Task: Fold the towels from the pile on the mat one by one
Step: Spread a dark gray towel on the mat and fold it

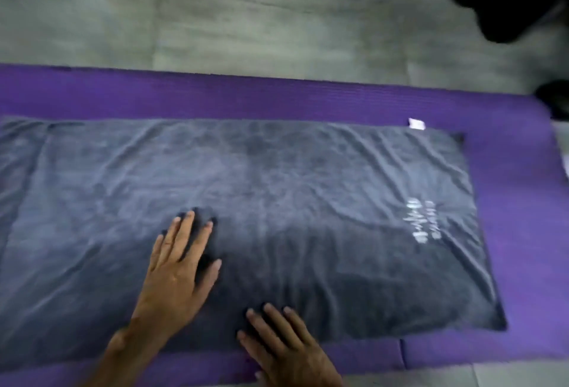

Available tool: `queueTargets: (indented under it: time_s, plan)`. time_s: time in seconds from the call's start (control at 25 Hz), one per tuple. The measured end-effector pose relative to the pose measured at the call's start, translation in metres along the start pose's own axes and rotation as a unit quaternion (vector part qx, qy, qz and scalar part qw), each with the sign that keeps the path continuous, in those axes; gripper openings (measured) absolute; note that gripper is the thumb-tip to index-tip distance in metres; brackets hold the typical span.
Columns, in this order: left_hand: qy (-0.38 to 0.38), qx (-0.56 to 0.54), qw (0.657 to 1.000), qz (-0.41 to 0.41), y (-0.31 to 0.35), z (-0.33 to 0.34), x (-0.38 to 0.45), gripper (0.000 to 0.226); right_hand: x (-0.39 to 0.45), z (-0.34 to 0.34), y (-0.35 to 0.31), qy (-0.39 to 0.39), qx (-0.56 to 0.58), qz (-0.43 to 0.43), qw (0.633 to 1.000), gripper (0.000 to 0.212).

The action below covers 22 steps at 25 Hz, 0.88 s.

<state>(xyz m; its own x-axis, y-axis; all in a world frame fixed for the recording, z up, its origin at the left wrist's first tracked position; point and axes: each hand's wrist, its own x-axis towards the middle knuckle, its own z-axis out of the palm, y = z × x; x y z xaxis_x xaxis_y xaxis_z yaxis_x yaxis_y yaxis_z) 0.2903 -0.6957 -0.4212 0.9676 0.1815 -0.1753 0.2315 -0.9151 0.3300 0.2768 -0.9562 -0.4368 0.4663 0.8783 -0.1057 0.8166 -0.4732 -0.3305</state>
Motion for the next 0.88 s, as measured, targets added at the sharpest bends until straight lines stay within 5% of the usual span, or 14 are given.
queueTargets:
  time_s: [0.08,0.2,0.36,0.52,0.6,0.72,0.8,0.88]
  plan:
    - [-0.036,0.016,0.999,0.015,0.046,0.02,0.012,0.069,-0.008,-0.02,0.015,0.062,0.049,0.05,0.996,0.028]
    - [-0.067,0.05,0.987,0.14,0.11,0.053,-0.016,0.068,-0.024,-0.039,0.075,0.121,0.036,0.269,0.955,0.042]
    - [-0.149,0.014,0.905,0.397,0.151,0.059,-0.043,0.04,-0.13,-0.041,0.138,0.095,-0.041,0.474,0.874,0.059]
    - [-0.138,0.006,0.975,0.172,0.167,0.053,-0.015,0.057,-0.16,-0.056,0.143,0.1,-0.061,0.608,0.785,0.06]
    - [-0.189,0.044,0.963,0.186,0.178,0.051,-0.015,0.071,-0.12,-0.051,0.141,0.137,-0.047,0.53,0.835,0.058]
    - [-0.268,-0.008,0.899,0.346,0.188,0.041,-0.006,0.045,-0.074,-0.043,0.147,0.129,-0.019,0.417,0.9,0.056]
    - [-0.287,-0.07,0.925,0.24,0.185,0.025,0.012,0.043,-0.101,-0.037,0.16,0.092,-0.044,0.45,0.887,0.057]
    - [-0.228,0.019,0.963,0.141,0.18,0.015,0.033,0.064,-0.157,-0.038,0.174,0.071,-0.069,0.544,0.833,0.061]
